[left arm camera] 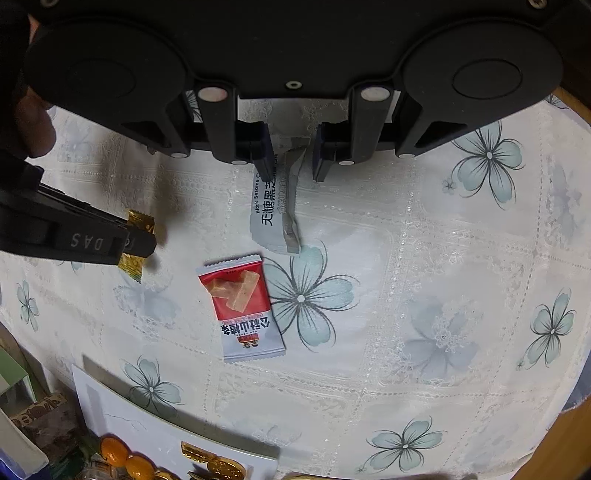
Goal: Organize snacks
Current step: 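Grasp the white wrapped bar with the left tool while the right tool grasps the gold candy, then carry the white bar and gold candy over the gold tray with both tools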
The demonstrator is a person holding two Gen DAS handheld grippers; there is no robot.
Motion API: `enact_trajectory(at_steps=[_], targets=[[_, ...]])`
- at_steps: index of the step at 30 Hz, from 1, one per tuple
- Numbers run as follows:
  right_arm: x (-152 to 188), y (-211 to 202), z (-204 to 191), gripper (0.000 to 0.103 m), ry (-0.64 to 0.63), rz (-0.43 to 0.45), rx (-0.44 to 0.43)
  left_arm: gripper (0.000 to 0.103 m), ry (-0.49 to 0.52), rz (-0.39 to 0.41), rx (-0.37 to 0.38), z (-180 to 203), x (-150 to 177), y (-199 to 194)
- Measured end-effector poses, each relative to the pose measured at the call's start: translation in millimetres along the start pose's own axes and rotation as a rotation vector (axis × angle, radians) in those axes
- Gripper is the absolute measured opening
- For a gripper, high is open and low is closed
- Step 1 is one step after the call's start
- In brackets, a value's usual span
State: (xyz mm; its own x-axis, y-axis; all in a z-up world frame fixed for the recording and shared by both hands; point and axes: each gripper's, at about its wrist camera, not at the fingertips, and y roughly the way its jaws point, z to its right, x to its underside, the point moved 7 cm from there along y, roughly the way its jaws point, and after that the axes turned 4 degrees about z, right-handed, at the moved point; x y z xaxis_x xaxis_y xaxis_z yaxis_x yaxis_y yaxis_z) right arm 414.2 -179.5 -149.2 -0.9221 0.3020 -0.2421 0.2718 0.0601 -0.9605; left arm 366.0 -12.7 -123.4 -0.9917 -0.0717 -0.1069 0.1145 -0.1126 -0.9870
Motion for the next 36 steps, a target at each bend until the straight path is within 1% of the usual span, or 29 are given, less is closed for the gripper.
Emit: enact_trajectory(at_steps=[4, 8, 11, 13, 14, 18, 29, 31, 33, 36], targets=[[-2.0, -9.9, 7.8, 0.020, 0.029, 0.001, -0.026, 0.032, 0.033, 0.021, -0.022, 8.3, -0.1, 3.2], [-1.4, -17.0, 10.8, 0.020, 0.035, 0.003, -0.039, 0.033, 0.057, 0.030, -0.023, 15.2, -1.6, 5.6], [1.6, -18.2, 11.6, 0.020, 0.033, -0.010, -0.049, 0.033, 0.056, 0.033, -0.024, 18.8, -2.2, 8.3], [3.8, -18.1, 12.0, 0.020, 0.036, -0.020, -0.057, 0.036, 0.062, 0.030, -0.027, 20.9, -2.4, 10.3], [5.2, -19.3, 12.7, 0.020, 0.037, -0.022, -0.061, 0.039, 0.060, 0.028, -0.027, 21.3, -2.6, 10.9], [6.0, -22.2, 12.6, 0.020, 0.031, -0.018, -0.059, 0.040, 0.050, 0.032, -0.060, 22.0, -4.8, 17.2], [11.1, -24.1, 15.4, 0.020, 0.027, -0.043, -0.077, 0.039, 0.003, 0.001, -0.042, 18.5, -9.8, 23.6], [13.1, -25.6, 17.5, 0.020, 0.030, -0.049, -0.084, 0.036, -0.005, -0.007, -0.031, 18.1, -11.7, 23.8], [15.9, -27.8, 20.4, 0.020, 0.034, -0.057, -0.088, 0.026, -0.015, -0.013, -0.021, 16.4, -12.7, 23.7], [21.2, -33.0, 26.0, 0.020, 0.033, -0.061, -0.090, 0.026, -0.023, 0.000, -0.023, 13.6, -10.6, 18.0]])
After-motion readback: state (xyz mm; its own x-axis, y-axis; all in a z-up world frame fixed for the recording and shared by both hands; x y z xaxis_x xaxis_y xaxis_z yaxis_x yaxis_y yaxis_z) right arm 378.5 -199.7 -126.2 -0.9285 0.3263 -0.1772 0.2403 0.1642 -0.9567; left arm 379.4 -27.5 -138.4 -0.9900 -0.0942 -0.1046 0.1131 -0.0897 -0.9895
